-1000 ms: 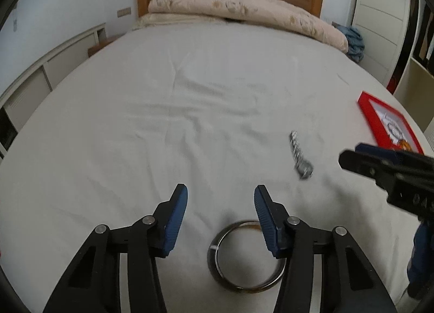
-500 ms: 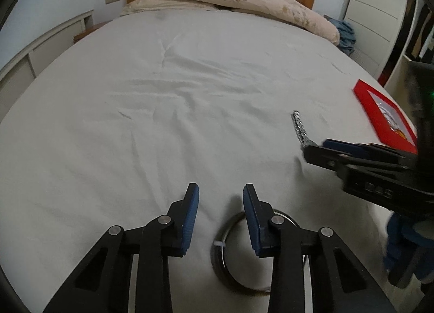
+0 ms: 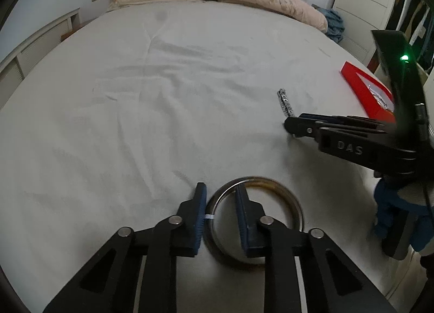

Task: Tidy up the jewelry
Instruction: 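Grasp the dark brown bangle with the left tool while the right tool grasps the green-faced watch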

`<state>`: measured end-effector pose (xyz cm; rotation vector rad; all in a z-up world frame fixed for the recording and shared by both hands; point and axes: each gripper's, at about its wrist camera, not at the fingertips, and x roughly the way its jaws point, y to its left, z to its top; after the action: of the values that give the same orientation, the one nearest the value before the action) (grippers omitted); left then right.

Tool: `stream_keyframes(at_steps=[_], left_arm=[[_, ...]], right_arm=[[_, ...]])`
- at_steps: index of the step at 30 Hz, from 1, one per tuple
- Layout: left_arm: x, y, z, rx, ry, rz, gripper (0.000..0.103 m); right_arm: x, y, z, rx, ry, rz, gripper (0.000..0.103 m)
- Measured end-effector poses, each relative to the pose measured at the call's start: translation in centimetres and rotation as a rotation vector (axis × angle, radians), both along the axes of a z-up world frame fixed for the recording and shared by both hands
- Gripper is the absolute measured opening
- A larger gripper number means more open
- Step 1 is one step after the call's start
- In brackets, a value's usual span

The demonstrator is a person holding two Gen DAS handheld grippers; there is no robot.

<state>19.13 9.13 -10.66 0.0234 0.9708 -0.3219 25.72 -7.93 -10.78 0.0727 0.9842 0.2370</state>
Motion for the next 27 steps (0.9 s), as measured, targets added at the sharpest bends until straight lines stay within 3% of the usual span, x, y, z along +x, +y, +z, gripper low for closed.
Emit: stream_keyframes(at_steps=[9, 20, 27], left_arm=[[0.0, -0.2, -0.3, 0.024, 0.008, 0.011, 0.009], [-0.4, -1.6, -0.1, 0.107, 0.010, 0.019, 0.009], [-1.3, -2.7, 1.7, 0.104, -0.015, 0.049, 0.008]], right_arm=[[-1.1, -0.9, 0.6, 0.017, 0.003, 0.006, 0.022], [-2.9, -2.2, 2.6, 0.024, -0.019, 0.002, 0.022], [-4.6, -3.6, 5.2, 0.030, -0.052, -0.012, 0.021]])
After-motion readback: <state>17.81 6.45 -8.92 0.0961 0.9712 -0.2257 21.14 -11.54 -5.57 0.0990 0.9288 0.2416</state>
